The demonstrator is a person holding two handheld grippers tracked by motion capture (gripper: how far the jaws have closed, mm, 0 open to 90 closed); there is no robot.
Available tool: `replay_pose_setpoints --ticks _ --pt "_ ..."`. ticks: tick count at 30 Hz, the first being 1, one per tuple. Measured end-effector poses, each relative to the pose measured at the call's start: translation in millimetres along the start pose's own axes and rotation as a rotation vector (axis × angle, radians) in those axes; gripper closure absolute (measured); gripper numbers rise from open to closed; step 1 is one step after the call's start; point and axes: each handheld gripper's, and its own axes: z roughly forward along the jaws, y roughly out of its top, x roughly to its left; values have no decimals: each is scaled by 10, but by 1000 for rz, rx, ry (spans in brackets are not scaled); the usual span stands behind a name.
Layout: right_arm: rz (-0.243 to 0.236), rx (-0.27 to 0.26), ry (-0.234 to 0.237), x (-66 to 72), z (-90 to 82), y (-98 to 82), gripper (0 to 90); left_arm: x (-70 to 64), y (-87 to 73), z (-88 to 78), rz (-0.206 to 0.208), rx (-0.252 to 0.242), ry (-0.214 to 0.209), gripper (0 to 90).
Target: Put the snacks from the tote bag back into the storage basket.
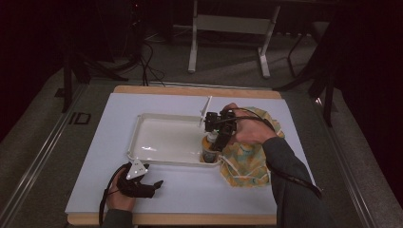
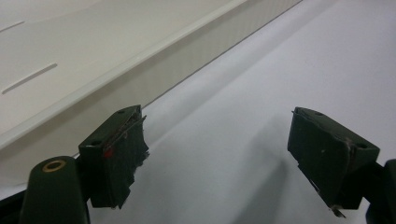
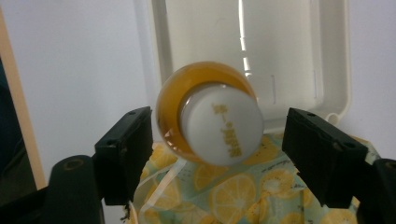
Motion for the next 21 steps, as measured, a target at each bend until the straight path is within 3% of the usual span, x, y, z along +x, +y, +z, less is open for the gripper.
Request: replay_pose_setpoints --ticks 21 --pt "42 -25 -24 1 -81 -301 194 6 1 0 -4 3 2 193"
